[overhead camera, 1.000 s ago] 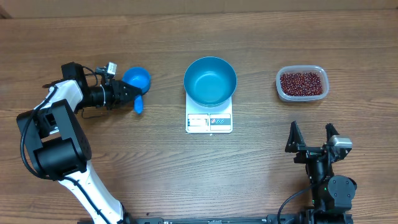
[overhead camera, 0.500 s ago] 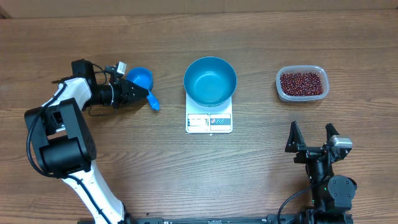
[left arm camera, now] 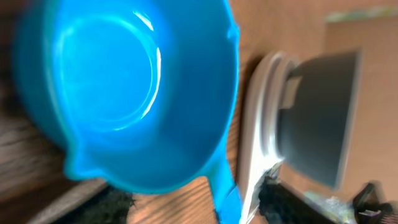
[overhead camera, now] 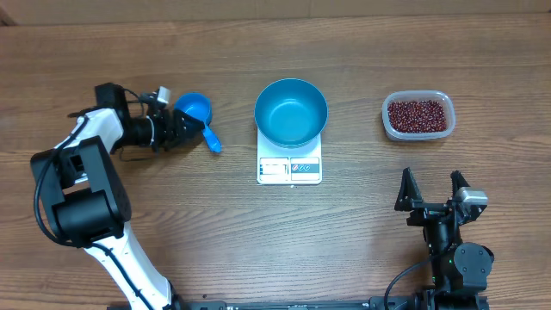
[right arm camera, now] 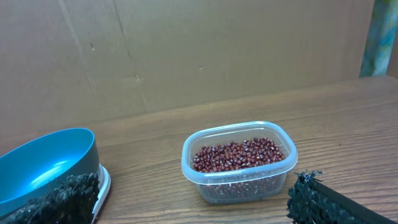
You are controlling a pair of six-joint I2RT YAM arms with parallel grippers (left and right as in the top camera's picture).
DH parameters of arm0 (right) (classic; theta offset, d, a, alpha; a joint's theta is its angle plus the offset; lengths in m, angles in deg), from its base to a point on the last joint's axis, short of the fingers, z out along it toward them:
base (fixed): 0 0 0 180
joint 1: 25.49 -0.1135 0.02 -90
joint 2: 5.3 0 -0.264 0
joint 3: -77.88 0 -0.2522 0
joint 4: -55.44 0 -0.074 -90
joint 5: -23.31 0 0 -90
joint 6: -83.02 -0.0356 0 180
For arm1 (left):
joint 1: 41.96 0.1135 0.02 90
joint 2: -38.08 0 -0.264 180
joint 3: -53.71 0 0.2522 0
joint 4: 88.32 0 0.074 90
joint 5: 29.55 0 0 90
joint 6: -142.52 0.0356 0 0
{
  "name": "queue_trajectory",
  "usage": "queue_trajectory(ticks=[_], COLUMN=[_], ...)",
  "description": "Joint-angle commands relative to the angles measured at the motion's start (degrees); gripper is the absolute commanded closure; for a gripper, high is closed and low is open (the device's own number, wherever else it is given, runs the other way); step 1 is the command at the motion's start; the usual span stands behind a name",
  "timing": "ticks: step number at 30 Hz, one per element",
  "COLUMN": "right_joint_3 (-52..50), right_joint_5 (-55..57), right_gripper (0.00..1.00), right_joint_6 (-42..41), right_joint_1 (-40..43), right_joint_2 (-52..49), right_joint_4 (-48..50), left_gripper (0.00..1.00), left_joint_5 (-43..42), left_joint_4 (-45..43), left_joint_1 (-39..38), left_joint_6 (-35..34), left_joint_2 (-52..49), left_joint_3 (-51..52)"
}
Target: Scoop item into bowl and weigh 150g on scale
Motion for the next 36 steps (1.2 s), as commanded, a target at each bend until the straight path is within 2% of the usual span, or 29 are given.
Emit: queue_trajectory(ticks=[1, 4, 8, 14, 21, 23, 25, 28, 36], right_joint_3=[-0.59, -0.59, -0.59, -0.59, -0.59, -0.59, -0.59, -0.59, -0.59], right_joint_5=[0.57, 0.55, 0.55, 0.55, 0.55, 0.55, 0.55, 0.55, 0.55], right_gripper=[0.00, 0.00, 0.00, 0.00, 0.00, 0.00, 0.00, 0.00, 0.00], right_joint_6=[0.17, 0.17, 0.17, 0.17, 0.17, 0.17, 0.17, 0.17, 0.17], right_joint_1=[-0.07, -0.07, -0.07, -0.07, -0.07, -0.07, -0.07, -0.07, -0.07], right_joint_2=[0.35, 0.35, 0.35, 0.35, 0.35, 0.35, 0.35, 0.35, 0.35], right_joint_4=[0.37, 0.37, 0.37, 0.37, 0.37, 0.37, 0.37, 0.37, 0.35], left_gripper=[0.02, 0.00, 0.01, 0.15, 0.13, 0.09, 0.10, 0.01, 0.00], left_joint_5=[-9.94, -10.40, -2.64, -1.38, -0.68, -0.68, -0.66, -0.59, -0.11], left_joint_4=[-0.52, 0.79, 4.28, 3.96, 4.09, 4.09, 3.78, 2.84, 3.19], left_joint_1=[2.25, 1.92, -0.15, -2.23, -2.43, -2.29, -2.19, -2.14, -2.45], left_joint_6=[-1.97, -1.92, -1.97, -4.39, -5.60, -7.13, -8.39, -8.35, -8.39], left_joint_2=[-0.31, -0.31, -0.31, -0.31, -0.31, -0.31, -0.31, -0.31, -0.31], left_joint_3=[0.11, 0.17, 0.35, 0.35, 0.35, 0.35, 0.35, 0.35, 0.37])
